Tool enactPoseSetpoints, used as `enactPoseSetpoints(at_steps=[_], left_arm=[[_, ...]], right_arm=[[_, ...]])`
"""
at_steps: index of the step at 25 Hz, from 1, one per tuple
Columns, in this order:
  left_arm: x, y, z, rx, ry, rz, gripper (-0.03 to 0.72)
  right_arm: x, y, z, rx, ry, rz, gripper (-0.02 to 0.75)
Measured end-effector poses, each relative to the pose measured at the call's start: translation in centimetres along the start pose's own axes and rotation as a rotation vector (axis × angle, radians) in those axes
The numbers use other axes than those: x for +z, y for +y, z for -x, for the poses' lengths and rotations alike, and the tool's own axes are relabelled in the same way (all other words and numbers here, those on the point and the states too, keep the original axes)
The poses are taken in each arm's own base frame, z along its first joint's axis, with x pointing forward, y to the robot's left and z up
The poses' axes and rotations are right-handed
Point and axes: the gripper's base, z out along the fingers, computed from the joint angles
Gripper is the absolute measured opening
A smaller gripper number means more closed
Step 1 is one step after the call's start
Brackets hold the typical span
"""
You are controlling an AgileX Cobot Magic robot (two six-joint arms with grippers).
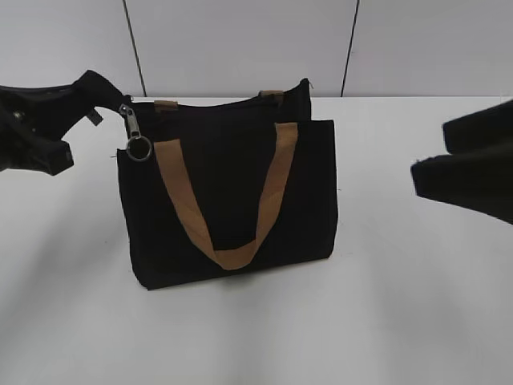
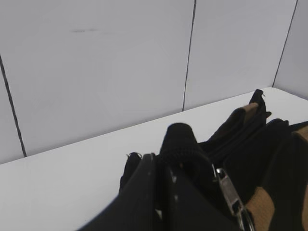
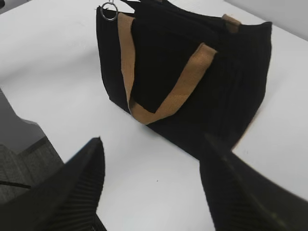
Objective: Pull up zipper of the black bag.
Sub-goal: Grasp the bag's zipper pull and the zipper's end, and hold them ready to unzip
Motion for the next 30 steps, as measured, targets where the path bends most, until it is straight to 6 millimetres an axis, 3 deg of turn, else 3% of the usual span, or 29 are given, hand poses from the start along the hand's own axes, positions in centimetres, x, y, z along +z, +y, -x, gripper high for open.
enactPoseSetpoints(at_steps=[5, 10, 16, 20, 25, 30], left_arm=[[0.0, 0.0, 0.0, 0.0, 0.0, 0.0, -0.007], [0.0, 0.0, 0.0, -0.001, 0.001, -0.003, -0.007], [0.0, 0.0, 0.0, -0.025, -0.001, -0.005, -0.007], [0.0, -0.1, 0.0, -0.035, -0.003, -0.006, -0.008], [0.0, -0.1, 0.1, -0.073, -0.008, -0.007, -0.008], [0.0, -0.1, 0.4, -0.153, -0.044, -0.02, -0.008]], right_arm=[[3.6, -0.1, 2.4, -0.066, 0.025, 0.076, 0.485], [8.2, 1.4, 4.2, -0.141, 0.053, 0.161, 0.485], [14.5, 4.5, 4.8, -0.245, 0.099, 0.241, 0.485], [18.1, 5.4, 4.8, -0.273, 0.124, 0.246, 0.485], [21.4, 5.1, 4.6, -0.264, 0.155, 0.239, 0.485], [23.3, 5.0, 5.3, -0.234, 0.144, 0.242, 0.485]])
